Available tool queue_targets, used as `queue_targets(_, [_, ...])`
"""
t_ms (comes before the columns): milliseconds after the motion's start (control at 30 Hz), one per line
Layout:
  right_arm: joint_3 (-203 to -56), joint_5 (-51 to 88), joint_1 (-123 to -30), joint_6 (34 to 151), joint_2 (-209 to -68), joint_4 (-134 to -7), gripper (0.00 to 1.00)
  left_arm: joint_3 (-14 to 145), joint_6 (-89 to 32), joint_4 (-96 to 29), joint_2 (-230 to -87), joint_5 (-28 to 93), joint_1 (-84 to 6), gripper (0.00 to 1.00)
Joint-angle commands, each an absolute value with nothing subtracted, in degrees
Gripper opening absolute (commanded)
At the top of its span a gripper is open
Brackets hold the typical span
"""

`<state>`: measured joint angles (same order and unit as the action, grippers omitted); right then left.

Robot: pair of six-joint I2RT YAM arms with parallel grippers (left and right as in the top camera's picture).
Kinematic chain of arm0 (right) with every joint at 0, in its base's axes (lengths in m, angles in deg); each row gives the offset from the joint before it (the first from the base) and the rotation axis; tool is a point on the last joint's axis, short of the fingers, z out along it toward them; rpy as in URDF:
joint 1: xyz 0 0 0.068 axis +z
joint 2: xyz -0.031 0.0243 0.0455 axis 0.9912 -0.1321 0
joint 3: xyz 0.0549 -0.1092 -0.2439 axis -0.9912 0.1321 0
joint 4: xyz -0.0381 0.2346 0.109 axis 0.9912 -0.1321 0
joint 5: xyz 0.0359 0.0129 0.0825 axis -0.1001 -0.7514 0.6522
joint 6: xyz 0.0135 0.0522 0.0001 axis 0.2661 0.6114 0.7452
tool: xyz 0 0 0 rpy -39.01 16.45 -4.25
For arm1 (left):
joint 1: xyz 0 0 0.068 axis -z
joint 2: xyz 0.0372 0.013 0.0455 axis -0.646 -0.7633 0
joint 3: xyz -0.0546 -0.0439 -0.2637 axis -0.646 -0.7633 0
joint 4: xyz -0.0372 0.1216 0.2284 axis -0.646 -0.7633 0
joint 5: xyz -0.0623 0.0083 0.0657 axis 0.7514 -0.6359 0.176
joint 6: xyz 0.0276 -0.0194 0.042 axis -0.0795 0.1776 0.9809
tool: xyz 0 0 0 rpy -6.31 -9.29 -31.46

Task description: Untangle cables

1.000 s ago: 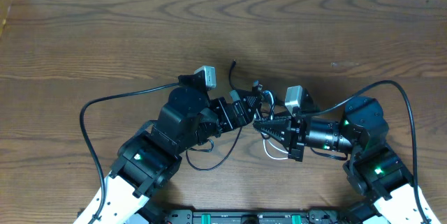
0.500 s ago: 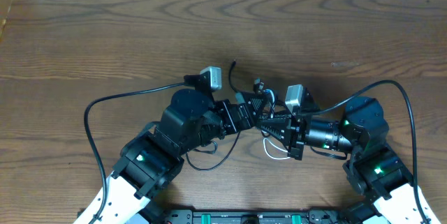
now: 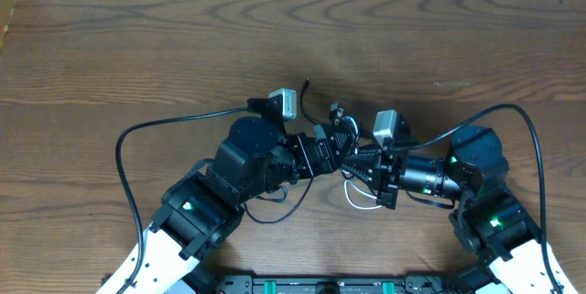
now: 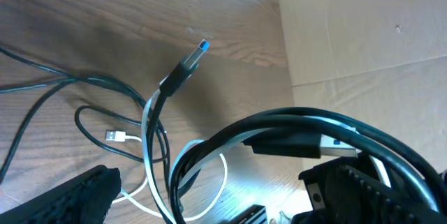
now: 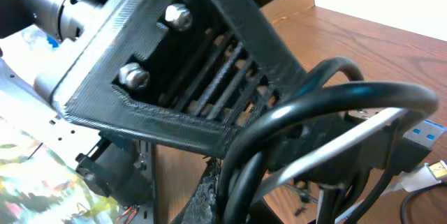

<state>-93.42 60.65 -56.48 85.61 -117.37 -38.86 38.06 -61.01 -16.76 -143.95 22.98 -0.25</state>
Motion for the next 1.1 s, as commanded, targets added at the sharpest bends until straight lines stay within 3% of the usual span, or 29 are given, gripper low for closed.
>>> queue_targets(0, [-93.35,60.13,-57.92,86.29,-117.28,-38.53,0.01,38.22,-57.93,-16.62,-142.88,23.64,-0.03,0.98])
queue_targets(300, [-93.35,63.45,-62.97,87.42,-117.28,-42.44,0.01,38.22,-47.04,-16.67,-137.04,23.18,-0.03,0.98])
queue_targets(533, [-93.35,76.32,-63.36,80.01,-117.30,-42.18,0.01,38.22,-44.79,-20.97,-133.67,15.40,-0.10,0.98])
queue_targets(1067, [-93.35,84.69,-63.34,71.60,-117.35,-45.20,0.01,38.22,-34.60,-30.00,-133.39,7.18,-0.10,0.98])
